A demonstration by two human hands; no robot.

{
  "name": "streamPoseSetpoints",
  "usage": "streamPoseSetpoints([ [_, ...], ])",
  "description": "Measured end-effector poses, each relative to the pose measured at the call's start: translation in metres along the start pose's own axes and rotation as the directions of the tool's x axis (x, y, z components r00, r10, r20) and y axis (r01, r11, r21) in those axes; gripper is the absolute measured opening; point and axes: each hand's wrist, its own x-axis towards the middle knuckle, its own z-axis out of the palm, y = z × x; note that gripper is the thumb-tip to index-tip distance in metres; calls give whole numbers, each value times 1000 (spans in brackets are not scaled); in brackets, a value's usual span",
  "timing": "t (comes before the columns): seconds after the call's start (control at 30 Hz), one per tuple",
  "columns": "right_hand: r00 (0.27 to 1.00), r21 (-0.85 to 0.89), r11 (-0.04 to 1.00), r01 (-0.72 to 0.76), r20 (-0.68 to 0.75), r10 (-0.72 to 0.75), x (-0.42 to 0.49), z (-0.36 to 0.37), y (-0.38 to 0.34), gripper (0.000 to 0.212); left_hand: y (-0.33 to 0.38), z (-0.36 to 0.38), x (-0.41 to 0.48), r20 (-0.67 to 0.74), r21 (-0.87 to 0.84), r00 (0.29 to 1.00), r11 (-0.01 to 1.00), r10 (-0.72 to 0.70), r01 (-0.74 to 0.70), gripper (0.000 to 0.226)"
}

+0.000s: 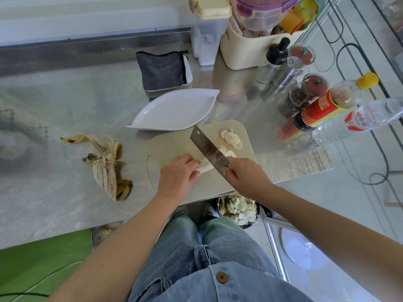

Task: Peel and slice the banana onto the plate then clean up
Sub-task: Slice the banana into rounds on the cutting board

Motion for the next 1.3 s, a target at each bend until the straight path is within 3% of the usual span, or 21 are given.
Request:
streamPoseSetpoints([
  [0.63,999,13,999,-42,32,42,18,30,-4,21,-1,3,0,11,-17,1000,1000,-14,14,27],
  [0.9,999,44,999,-23,-26,24,5,11,1,18,-1,1,0,9,-17,1000,1000,1,-1,26],
  [1.3,1000,-14,1000,-12,19,12,-1,6,-3,18,-2,2,0,12,-20,1000,1000,-1,1,25],
])
